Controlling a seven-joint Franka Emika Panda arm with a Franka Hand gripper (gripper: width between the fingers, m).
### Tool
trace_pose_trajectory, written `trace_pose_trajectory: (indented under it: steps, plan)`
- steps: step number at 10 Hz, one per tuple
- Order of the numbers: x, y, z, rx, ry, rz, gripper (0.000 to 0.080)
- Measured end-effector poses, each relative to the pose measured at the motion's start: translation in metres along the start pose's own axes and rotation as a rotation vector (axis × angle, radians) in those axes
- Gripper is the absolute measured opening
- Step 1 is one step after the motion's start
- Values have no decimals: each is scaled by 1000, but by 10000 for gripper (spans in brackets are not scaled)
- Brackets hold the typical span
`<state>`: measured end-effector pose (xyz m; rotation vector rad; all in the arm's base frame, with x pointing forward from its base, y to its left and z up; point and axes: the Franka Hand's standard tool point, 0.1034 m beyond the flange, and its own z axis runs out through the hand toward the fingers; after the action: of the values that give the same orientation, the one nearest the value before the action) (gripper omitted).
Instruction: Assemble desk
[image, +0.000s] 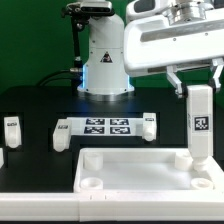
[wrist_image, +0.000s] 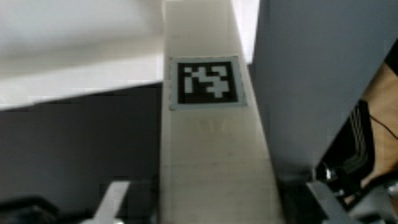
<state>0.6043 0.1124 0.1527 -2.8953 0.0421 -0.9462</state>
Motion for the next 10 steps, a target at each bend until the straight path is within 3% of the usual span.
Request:
trace_pose_trajectory:
  steps: [2,6,8,10]
  plan:
    - [16,-7,-3,2,-23,-59,285]
    - [12,-4,1,-1,-42,-65,285]
    - [26,5,10,-5,-81,-53,285]
    - [16,6,19,-9,-99,-52,285]
